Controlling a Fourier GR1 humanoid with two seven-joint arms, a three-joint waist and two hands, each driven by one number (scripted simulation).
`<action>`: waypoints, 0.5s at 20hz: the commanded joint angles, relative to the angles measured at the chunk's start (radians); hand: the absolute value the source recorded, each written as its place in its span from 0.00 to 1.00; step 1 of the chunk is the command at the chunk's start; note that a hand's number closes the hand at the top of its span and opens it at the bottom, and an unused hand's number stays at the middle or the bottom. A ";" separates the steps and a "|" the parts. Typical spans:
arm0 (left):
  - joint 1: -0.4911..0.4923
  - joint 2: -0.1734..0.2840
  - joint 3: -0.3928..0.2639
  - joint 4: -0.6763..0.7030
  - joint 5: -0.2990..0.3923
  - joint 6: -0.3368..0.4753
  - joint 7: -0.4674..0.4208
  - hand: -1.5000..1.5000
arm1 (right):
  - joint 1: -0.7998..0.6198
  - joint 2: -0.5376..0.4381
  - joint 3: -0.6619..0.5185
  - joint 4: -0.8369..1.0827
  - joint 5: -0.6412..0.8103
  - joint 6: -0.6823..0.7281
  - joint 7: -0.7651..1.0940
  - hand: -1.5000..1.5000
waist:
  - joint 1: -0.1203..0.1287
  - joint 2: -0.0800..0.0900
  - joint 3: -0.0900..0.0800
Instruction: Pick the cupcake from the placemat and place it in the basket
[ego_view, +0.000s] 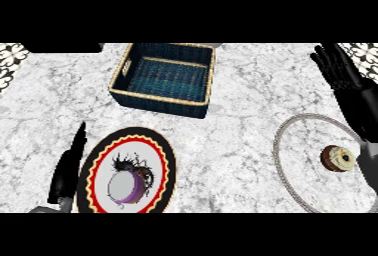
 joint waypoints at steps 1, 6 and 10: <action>-0.027 -0.025 0.037 -0.029 0.014 -0.030 -0.033 0.50 | 0.104 -0.041 -0.092 -0.015 -0.045 0.066 -0.030 1.00 | 0.008 0.007 0.006; -0.062 -0.087 0.088 -0.231 0.107 -0.023 -0.152 0.50 | 0.299 -0.144 -0.280 0.091 -0.238 0.176 -0.057 1.00 | -0.037 -0.007 0.008; -0.036 -0.092 0.066 -0.289 0.156 -0.102 -0.114 0.50 | 0.439 -0.062 -0.048 -0.117 0.116 0.103 -0.223 0.00 | 0.002 0.003 0.006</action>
